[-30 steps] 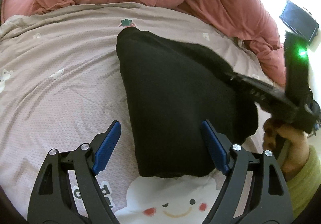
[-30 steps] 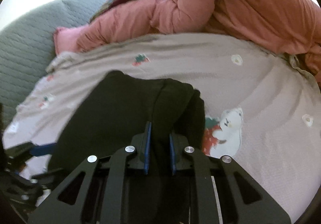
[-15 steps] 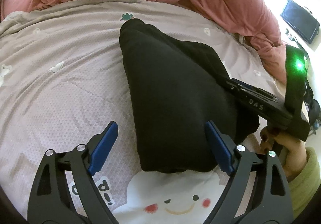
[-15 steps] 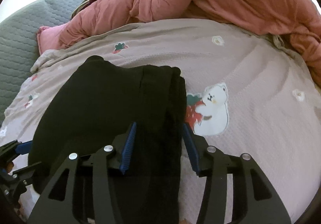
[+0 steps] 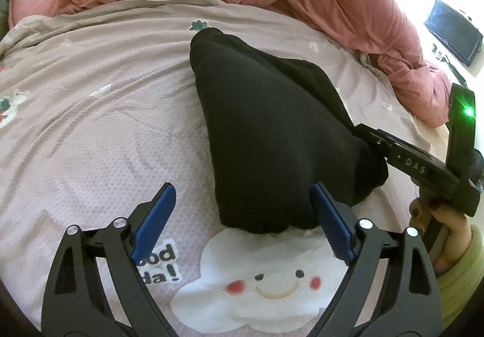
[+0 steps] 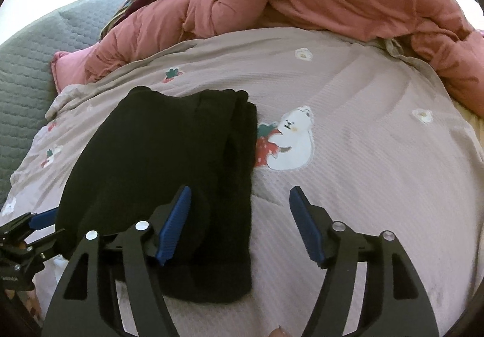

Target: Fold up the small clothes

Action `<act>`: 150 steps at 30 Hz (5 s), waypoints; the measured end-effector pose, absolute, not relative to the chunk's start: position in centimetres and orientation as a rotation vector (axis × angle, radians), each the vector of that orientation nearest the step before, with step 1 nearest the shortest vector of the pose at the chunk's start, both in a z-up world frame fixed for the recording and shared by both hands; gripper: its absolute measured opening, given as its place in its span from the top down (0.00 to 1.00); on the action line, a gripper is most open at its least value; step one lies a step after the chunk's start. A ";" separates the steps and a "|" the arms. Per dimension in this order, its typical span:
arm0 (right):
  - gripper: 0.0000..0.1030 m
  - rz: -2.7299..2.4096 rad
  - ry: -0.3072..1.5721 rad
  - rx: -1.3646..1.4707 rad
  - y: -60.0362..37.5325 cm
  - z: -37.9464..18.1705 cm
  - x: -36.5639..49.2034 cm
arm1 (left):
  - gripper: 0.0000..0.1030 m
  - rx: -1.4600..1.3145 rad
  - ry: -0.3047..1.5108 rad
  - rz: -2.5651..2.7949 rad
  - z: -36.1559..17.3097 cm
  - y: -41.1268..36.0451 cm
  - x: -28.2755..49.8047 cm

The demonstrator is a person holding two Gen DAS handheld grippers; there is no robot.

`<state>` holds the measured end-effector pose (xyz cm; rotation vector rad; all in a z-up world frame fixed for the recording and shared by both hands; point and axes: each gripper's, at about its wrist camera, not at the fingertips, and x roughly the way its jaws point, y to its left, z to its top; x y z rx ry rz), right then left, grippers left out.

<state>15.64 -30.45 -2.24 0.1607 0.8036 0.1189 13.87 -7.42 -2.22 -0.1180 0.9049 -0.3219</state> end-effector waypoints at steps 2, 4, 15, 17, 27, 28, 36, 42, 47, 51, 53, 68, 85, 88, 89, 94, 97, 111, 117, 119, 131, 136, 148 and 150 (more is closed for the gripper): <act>0.30 0.110 0.798 0.162 -30.7 -2.0 15.0 | 0.16 -0.110 0.898 -0.312 -1.9 -7.2 13.4; 0.22 0.089 0.786 0.163 -31.0 -1.5 14.0 | 0.15 -0.095 0.880 -0.300 -1.6 -7.1 12.8; 0.05 0.123 0.643 0.111 -30.5 2.1 7.4 | 0.09 -0.044 0.772 -0.228 0.6 -5.3 9.4; 0.05 0.134 0.611 0.094 -30.0 2.9 6.3 | 0.09 -0.041 0.749 -0.220 1.2 -4.9 8.7; 0.05 0.160 0.523 0.019 -27.9 5.8 1.3 | 0.09 -0.035 0.696 -0.193 2.6 -3.4 5.3; 0.05 0.157 0.520 0.017 -27.7 5.8 1.0 | 0.09 -0.033 0.695 -0.187 2.6 -3.2 4.8; 0.05 0.139 0.533 0.014 -26.8 4.9 -2.0 | 0.09 -0.009 0.702 -0.185 1.9 -2.7 1.6; 0.05 0.118 0.554 0.042 -26.7 3.4 -3.7 | 0.09 -0.038 0.722 -0.179 0.4 -2.4 -0.4; 0.05 0.091 0.646 0.037 -26.3 0.4 -4.0 | 0.09 -0.049 0.749 -0.173 -0.7 -2.2 -0.5; 0.05 0.089 0.695 0.053 -25.9 -1.1 -3.9 | 0.09 -0.046 0.774 -0.180 -1.5 -2.5 -0.4; 0.05 0.094 0.697 0.049 -25.6 -1.1 -3.9 | 0.09 -0.046 0.781 -0.181 -1.7 -2.5 -0.4; 0.05 0.104 0.680 0.048 -25.5 -0.7 -4.2 | 0.09 -0.032 0.796 -0.145 -2.0 -2.3 -0.3; 0.05 0.104 0.678 0.048 -25.4 -0.5 -4.2 | 0.09 -0.031 0.793 -0.139 -1.7 -2.1 -0.5; 0.05 0.106 0.677 0.046 -25.4 -0.5 -4.2 | 0.09 -0.031 0.794 -0.135 -1.6 -2.1 -0.5; 0.05 0.106 0.676 0.045 -25.4 -0.5 -4.2 | 0.09 -0.031 0.793 -0.134 -1.6 -2.1 -0.5; 0.05 0.106 0.676 0.044 -25.3 -0.5 -4.2 | 0.09 -0.032 0.787 -0.133 -1.5 -2.1 -0.6; 0.05 0.107 0.676 0.047 -25.4 -0.5 -4.2 | 0.09 -0.032 0.788 -0.132 -1.4 -2.1 -0.7; 0.05 0.106 0.676 0.044 -25.3 -0.5 -4.3 | 0.09 -0.036 0.793 -0.125 -1.4 -2.1 -0.6; 0.05 0.106 0.676 0.046 -25.4 -0.5 -4.3 | 0.09 -0.035 0.793 -0.121 -1.4 -2.1 -0.6; 0.05 0.107 0.676 0.046 -25.4 -0.5 -4.3 | 0.09 -0.037 0.793 -0.121 -1.4 -2.1 -0.7; 0.05 0.087 0.672 0.046 -26.1 -0.5 -4.4 | 0.09 -0.041 0.798 -0.127 -1.4 -2.1 -0.8; 0.05 0.059 0.670 0.054 -26.6 -0.5 -4.4 | 0.09 -0.012 0.805 -0.101 -1.2 -2.5 -0.7; 0.05 -0.309 0.666 0.148 -36.1 -0.1 -7.5 | 0.09 -0.070 0.879 -0.071 -1.9 -1.0 0.4; 0.05 -0.436 0.676 0.178 -39.9 -0.2 -9.3 | 0.09 -0.095 0.870 -0.075 -1.7 -0.1 0.6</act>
